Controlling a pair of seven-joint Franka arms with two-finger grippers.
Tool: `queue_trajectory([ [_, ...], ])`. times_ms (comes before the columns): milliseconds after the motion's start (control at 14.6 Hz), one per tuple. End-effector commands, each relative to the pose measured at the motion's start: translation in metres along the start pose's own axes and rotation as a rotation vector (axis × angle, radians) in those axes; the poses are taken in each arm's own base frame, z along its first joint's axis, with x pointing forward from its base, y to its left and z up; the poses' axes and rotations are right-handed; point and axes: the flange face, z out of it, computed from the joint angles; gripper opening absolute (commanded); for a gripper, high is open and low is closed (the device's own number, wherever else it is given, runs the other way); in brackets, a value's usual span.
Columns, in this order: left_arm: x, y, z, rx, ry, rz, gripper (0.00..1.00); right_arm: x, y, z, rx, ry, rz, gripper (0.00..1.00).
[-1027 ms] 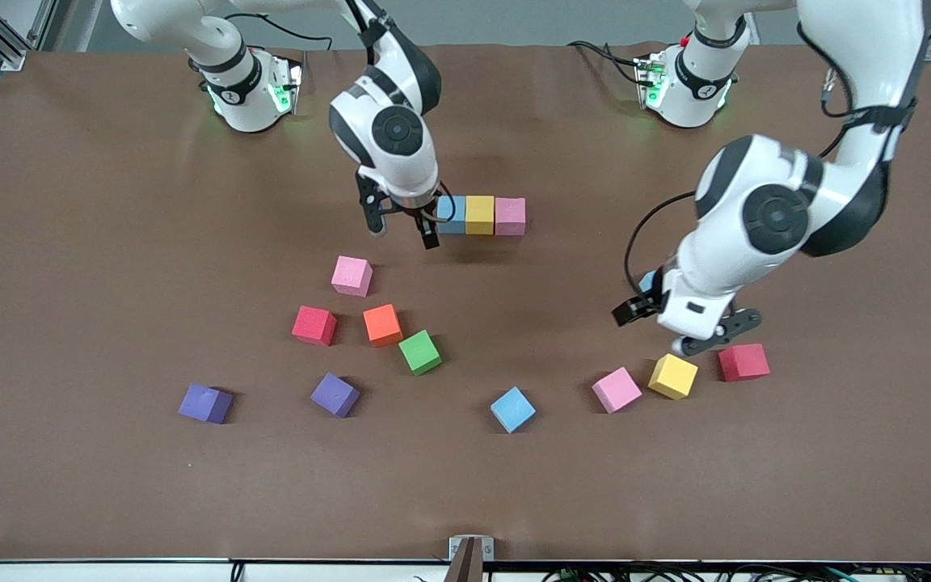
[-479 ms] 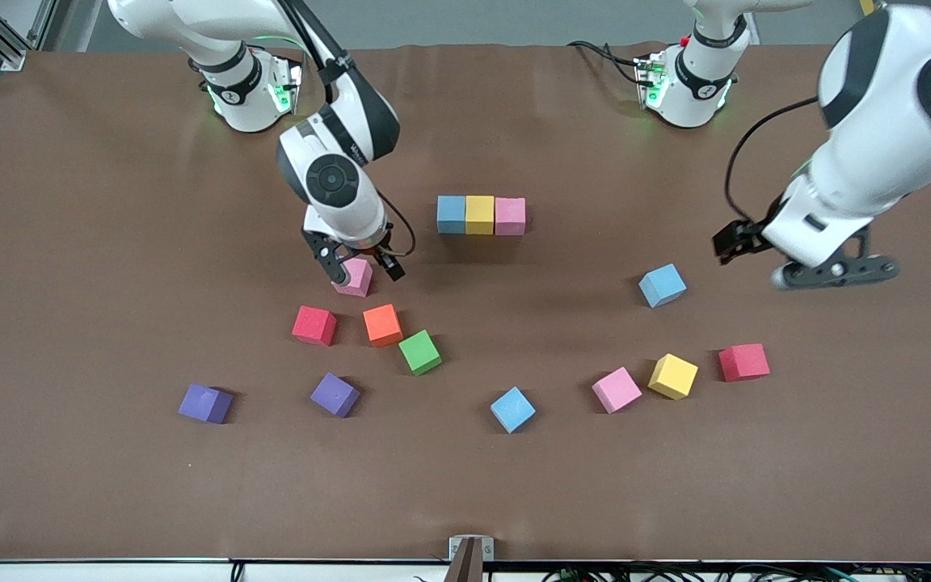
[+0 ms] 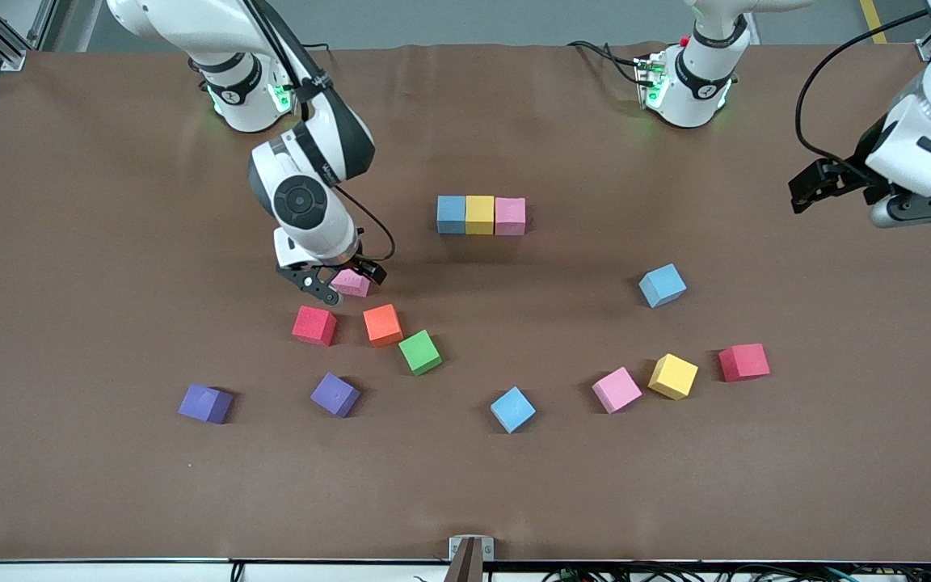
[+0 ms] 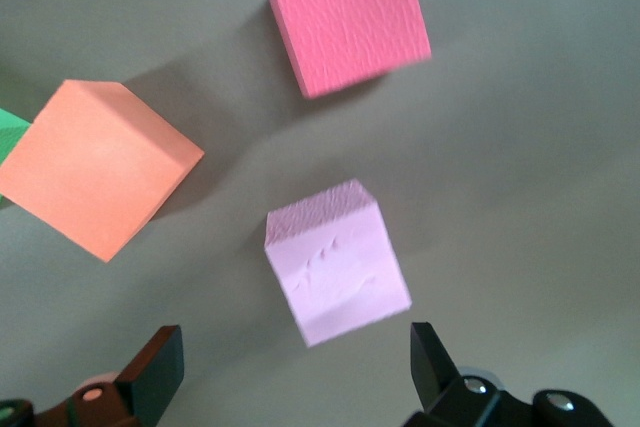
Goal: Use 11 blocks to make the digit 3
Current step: 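Grasp a pink cube with the right gripper while the left gripper reaches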
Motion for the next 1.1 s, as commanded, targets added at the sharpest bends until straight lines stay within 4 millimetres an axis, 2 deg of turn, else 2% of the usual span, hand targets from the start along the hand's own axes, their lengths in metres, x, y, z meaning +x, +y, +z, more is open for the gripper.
queue_trajectory([
  [0, -0.005, 0.003, -0.002, -0.012, -0.009, 0.016, 1.00, 0.015, 0.015, -0.001, 0.003, 0.002, -0.125, 1.00],
  [137, -0.002, 0.004, 0.002, -0.023, -0.019, 0.015, 1.00, 0.020, 0.021, 0.005, 0.000, 0.000, -0.150, 1.00],
  [274, -0.001, 0.005, 0.005, -0.034, -0.023, 0.014, 1.00, 0.016, 0.028, 0.017, 0.017, 0.017, -0.174, 1.00],
  [479, 0.004, 0.007, 0.010, -0.036, -0.022, 0.016, 1.00, 0.011, 0.024, 0.026, 0.045, 0.045, -0.188, 1.00],
  [685, 0.007, 0.018, 0.019, -0.033, -0.031, 0.038, 1.00, 0.005, 0.031, 0.043, 0.054, 0.057, -0.214, 1.00],
  [822, 0.013, 0.020, 0.032, -0.032, -0.054, 0.039, 1.00, -0.003, 0.032, 0.050, 0.050, 0.056, -0.224, 1.00],
  [1027, 0.019, 0.025, 0.068, -0.030, -0.072, 0.044, 1.00, -0.011, 0.035, 0.062, 0.072, 0.080, -0.233, 1.00],
])
